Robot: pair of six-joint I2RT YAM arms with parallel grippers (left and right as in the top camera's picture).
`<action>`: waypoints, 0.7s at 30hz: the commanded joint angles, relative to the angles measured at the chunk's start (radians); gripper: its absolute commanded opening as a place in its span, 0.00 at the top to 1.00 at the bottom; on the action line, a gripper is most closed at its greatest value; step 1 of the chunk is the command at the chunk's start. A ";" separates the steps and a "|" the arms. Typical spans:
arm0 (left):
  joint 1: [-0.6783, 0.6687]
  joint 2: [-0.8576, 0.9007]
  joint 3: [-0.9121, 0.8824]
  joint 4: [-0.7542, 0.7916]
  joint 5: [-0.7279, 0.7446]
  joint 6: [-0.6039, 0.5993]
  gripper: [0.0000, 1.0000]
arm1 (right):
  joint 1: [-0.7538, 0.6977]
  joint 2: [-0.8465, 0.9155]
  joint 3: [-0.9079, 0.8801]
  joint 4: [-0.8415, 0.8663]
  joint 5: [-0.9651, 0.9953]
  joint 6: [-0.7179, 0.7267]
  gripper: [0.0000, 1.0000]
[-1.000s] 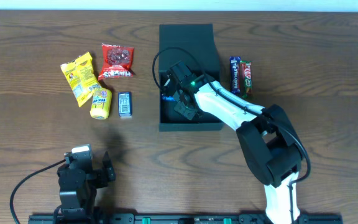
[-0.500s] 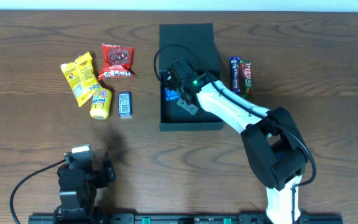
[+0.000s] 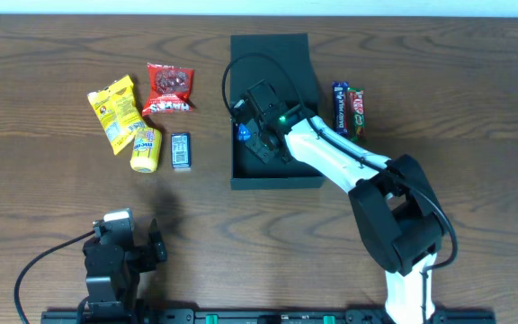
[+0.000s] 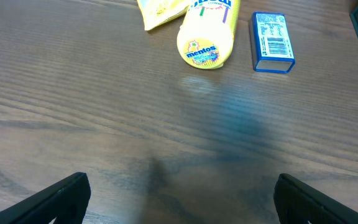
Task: Pack container
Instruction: 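Lower the Oreo pack into the box and open the right gripper, then withdraw the right gripper up and to the right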
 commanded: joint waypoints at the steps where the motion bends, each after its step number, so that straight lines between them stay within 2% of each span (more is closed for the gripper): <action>1: 0.004 -0.005 -0.012 -0.006 -0.007 0.003 0.05 | 0.006 -0.029 0.001 0.014 -0.017 0.082 0.99; 11: 0.004 -0.005 -0.012 -0.006 -0.007 0.003 0.05 | 0.006 -0.053 0.001 -0.002 -0.017 0.082 0.99; 16: 0.004 -0.005 -0.012 -0.006 -0.007 0.003 0.04 | 0.001 -0.153 0.001 0.006 -0.017 0.082 0.99; 21: 0.004 -0.005 -0.012 -0.006 -0.007 0.003 0.05 | -0.018 -0.328 0.001 0.009 -0.017 0.082 0.99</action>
